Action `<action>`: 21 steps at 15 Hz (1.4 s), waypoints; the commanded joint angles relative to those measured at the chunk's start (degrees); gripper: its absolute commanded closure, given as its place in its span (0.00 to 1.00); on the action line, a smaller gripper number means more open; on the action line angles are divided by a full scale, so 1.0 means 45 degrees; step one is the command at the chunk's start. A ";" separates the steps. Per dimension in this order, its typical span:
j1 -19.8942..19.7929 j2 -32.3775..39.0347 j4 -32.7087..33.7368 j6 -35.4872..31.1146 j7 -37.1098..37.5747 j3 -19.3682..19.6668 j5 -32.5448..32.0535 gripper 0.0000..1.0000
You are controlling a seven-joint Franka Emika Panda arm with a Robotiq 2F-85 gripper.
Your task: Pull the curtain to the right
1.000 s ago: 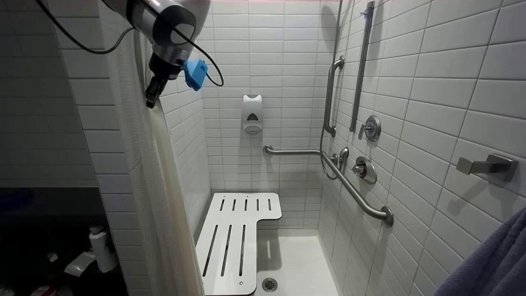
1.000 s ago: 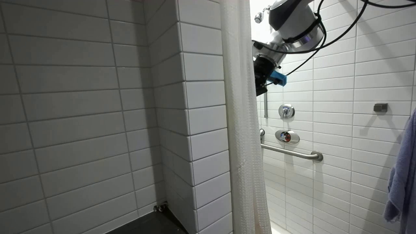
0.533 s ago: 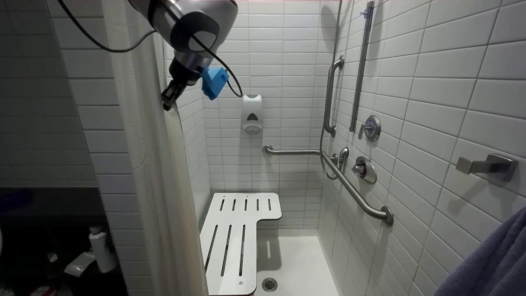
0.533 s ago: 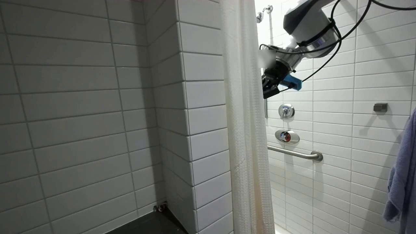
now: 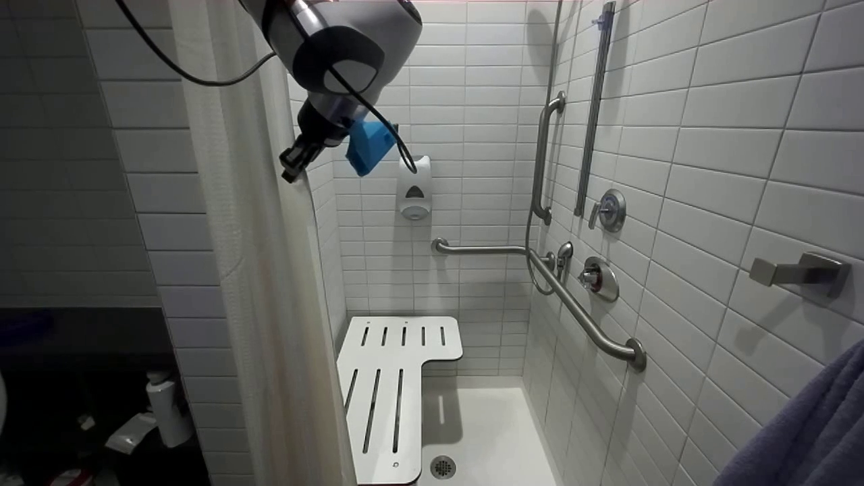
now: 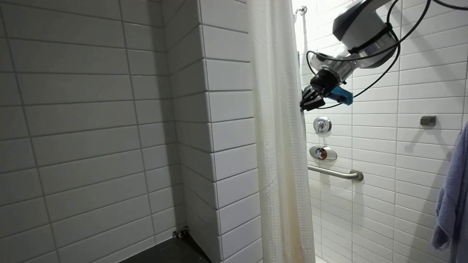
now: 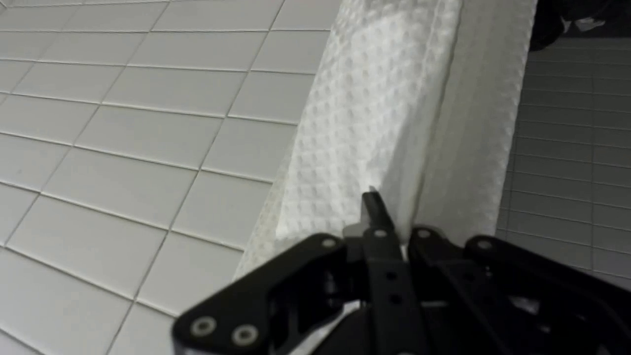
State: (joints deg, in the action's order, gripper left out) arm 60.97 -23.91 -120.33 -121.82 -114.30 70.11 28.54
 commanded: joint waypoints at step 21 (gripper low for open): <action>-1.3031 -0.0224 -0.4659 -0.0653 -0.4520 -0.8215 0.9217 1.00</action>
State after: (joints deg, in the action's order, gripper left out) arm 9.31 -25.93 -138.91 -125.05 -130.07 37.41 63.89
